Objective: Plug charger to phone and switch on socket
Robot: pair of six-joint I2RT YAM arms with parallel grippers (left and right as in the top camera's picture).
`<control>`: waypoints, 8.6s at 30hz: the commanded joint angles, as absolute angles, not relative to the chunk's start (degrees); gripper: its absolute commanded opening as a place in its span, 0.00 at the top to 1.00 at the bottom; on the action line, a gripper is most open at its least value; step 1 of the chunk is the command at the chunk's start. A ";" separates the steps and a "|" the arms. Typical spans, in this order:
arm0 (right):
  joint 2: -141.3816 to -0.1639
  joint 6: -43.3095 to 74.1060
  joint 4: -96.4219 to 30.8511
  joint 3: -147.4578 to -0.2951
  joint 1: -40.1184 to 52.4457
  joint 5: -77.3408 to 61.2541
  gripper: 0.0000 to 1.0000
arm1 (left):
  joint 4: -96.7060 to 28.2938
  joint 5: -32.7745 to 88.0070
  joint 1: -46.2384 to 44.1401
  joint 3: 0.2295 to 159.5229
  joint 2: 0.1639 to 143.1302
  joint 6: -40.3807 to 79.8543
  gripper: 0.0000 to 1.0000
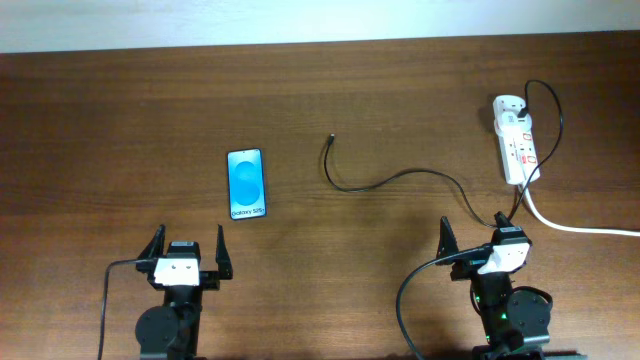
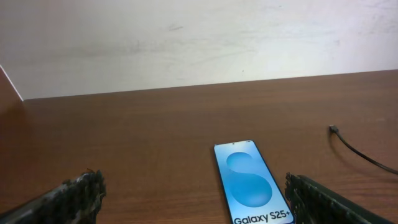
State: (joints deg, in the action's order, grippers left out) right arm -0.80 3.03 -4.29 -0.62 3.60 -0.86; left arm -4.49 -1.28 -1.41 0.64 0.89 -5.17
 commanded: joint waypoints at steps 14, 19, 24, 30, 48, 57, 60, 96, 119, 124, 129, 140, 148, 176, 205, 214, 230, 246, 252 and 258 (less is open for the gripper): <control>-0.19 3.29 -4.56 -0.32 4.12 -0.36 0.02 | -4.82 -0.21 -0.95 0.54 0.36 -6.11 0.01; -0.21 3.29 -4.58 -0.32 4.12 -0.36 0.02 | -4.82 -0.21 -0.95 0.54 0.36 -6.11 0.01; -0.19 3.29 -4.56 -0.32 4.12 -0.36 0.02 | -4.82 -0.21 -0.95 0.54 0.36 -6.13 0.01; -0.21 3.29 -4.58 -0.32 4.12 -0.36 0.02 | -4.82 -0.21 -0.95 0.54 0.36 -6.13 0.01; -0.19 3.29 -4.58 -0.32 4.12 -0.36 0.02 | -4.82 -0.21 -0.95 0.54 0.36 -6.13 0.01; -0.21 3.29 -4.58 -0.32 4.12 -0.36 0.02 | -4.82 -0.21 -0.95 0.54 0.36 -6.11 0.01; -0.21 3.29 -4.58 -0.32 4.12 -0.36 0.01 | -4.82 -0.21 -0.95 0.54 0.36 -6.13 0.01; -0.21 3.29 -4.58 -0.32 4.12 -0.36 0.02 | -4.78 0.23 -0.95 0.54 0.40 -6.11 0.01; -0.21 3.29 -4.56 -0.32 4.12 -0.36 0.02 | -3.77 1.37 -0.95 2.13 0.40 -5.78 0.01; -0.19 3.29 -4.56 -0.32 4.12 -0.36 0.02 | -3.73 1.39 -0.95 2.22 0.40 -2.98 0.01; -0.21 3.29 -4.58 -0.32 4.12 -0.36 0.02 | -3.73 1.78 -0.95 2.22 0.40 -3.01 0.00; -0.21 3.29 -4.56 -0.32 4.12 -0.38 0.02 | -3.73 1.78 -0.95 2.33 0.45 -3.03 0.00; -0.21 3.29 -4.58 -0.32 4.12 -0.36 0.02 | -3.75 1.76 -0.95 6.52 5.85 -3.03 0.00; -0.19 3.29 -4.58 -0.32 4.12 -0.36 0.02 | -28.77 0.49 -7.88 49.87 60.77 -6.11 0.01; -0.21 3.29 -4.58 -0.32 4.12 -0.36 0.02 | -55.72 1.50 -7.84 81.06 88.09 2.13 0.01; -0.21 3.29 -4.56 -0.32 4.12 -0.36 0.02 | -61.04 4.23 -9.74 86.32 95.26 6.04 0.01; -0.19 3.29 -4.56 -0.32 4.12 -0.36 0.02 | -58.33 3.46 -10.50 86.30 105.78 6.90 0.01; -0.21 3.29 -4.56 -0.32 4.12 -0.36 0.02 | -57.45 -2.83 -11.79 86.30 110.65 8.36 0.01; -0.21 3.29 -4.56 -0.32 4.12 -0.36 0.02 | -56.40 -2.83 -11.75 86.30 112.31 9.58 0.01; -0.21 3.29 -4.56 -0.32 4.12 -0.36 0.02 | -55.70 -2.81 -11.75 86.30 113.47 9.58 0.01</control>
